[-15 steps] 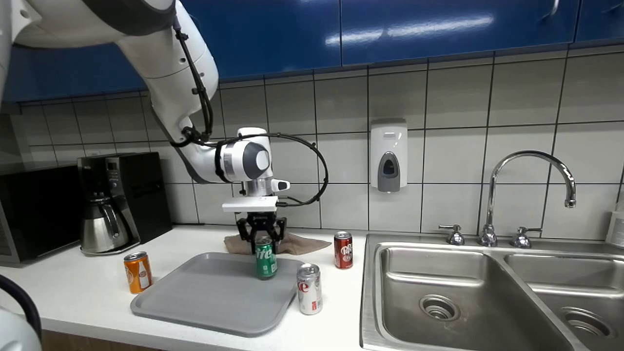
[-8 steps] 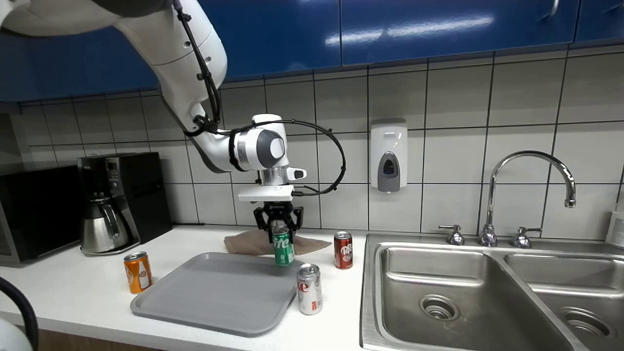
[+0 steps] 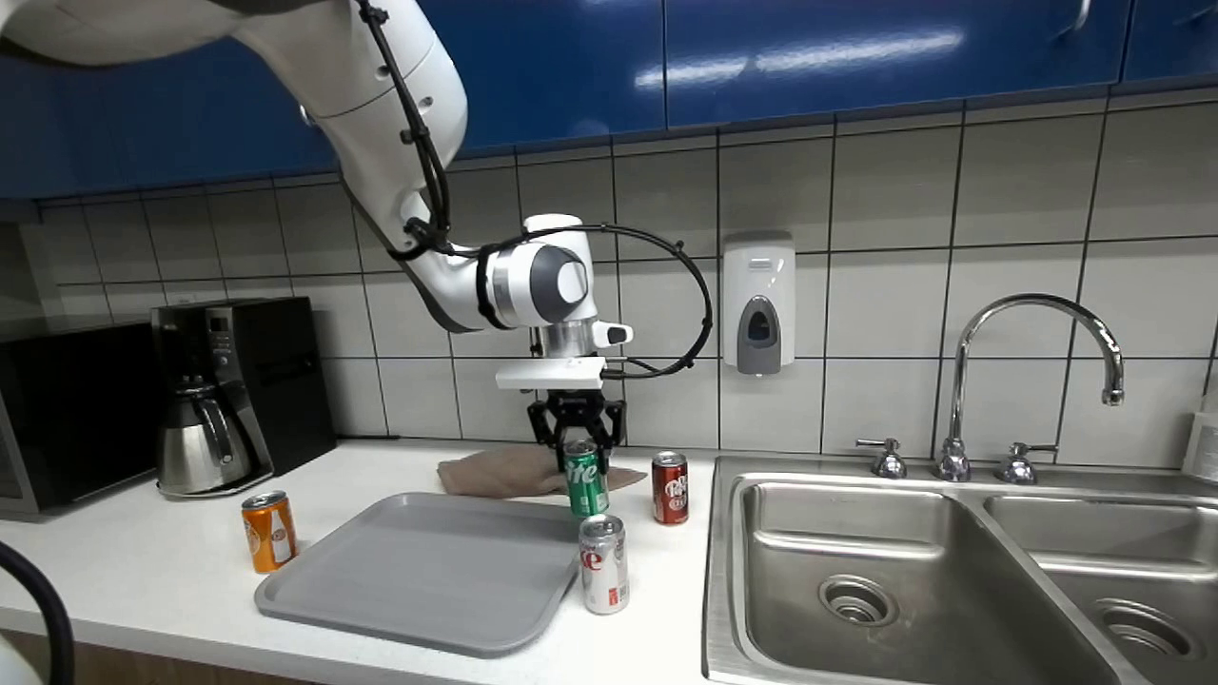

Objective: Remove the orange, grey and green cans from the tray

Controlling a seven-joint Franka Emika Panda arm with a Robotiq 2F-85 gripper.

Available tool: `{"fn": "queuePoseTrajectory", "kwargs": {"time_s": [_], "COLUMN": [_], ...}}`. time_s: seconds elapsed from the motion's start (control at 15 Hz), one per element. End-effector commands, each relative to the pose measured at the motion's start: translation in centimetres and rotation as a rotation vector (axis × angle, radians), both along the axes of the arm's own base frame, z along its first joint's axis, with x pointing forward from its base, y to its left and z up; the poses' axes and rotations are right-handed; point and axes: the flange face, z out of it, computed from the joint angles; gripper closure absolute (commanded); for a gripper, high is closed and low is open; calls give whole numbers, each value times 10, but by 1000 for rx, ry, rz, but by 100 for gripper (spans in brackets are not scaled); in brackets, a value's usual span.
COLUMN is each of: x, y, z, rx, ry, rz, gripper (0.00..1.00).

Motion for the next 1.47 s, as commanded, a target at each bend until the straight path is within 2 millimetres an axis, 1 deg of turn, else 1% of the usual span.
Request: {"fn": "queuePoseTrajectory", "kwargs": {"time_s": [0.0,0.53,0.8,1.0,1.4], "x": [-7,-14,-15,-14,-9], "y": [-17,-49,-59,-61,-58], "z": [13,1,-10,-18,-28], "rx": [-2,-15,-12,-6,-1], "ry": [8,27,40,54,60], "rz": [-42,-90,-104,-106,-94], "gripper": [62,62,62,62,62]}}
